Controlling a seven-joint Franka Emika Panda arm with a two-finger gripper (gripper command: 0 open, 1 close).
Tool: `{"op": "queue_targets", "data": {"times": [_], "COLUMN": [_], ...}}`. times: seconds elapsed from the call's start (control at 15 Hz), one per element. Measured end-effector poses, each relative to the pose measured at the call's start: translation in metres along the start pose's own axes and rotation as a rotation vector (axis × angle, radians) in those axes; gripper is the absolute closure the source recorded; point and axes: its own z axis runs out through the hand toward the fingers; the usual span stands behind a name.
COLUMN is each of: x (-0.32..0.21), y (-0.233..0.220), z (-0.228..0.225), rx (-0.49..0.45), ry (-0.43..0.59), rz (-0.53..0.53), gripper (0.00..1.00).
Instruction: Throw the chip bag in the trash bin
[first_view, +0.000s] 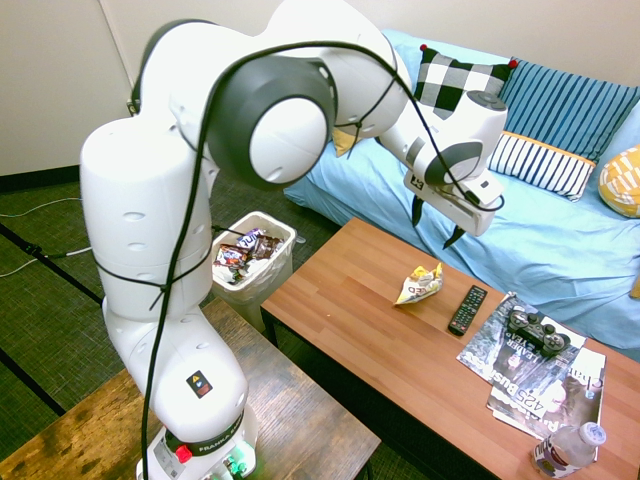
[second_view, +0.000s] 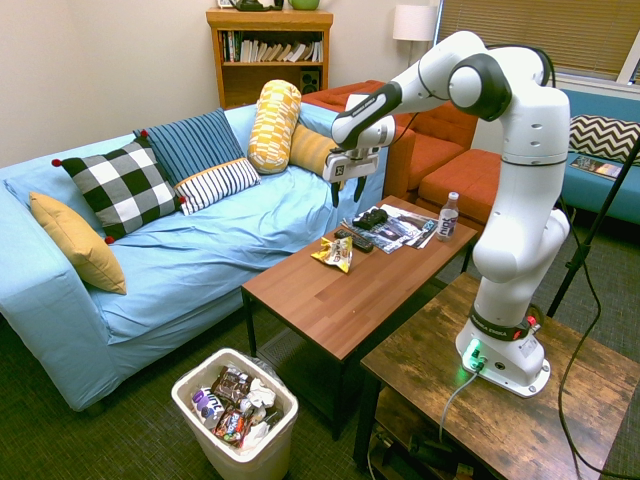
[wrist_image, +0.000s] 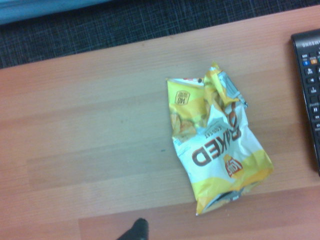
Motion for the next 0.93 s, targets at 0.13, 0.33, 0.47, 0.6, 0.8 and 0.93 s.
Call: {"op": "queue_targets", "data": {"times": [0.13,0.33,0.47,0.6,0.8,0.93], "x": [0.017,0.035,0.044,0.054,0.065,0.069], "y": [-0.008,-0.012,-0.010,-0.006,-0.002,0.000], "z": [0.020,0.054,0.079,0.106,0.142,0.166], "rx": [-0.011,-0.036,-0.054,-0.070,-0.091,-0.106], "ry": [-0.025,-0.047,-0.069,-0.088,-0.114,-0.129], "rz": [0.006,0.012,0.015,0.021,0.031,0.032], "gripper": [0.00,0.00,0.00,0.00,0.00,0.00]}}
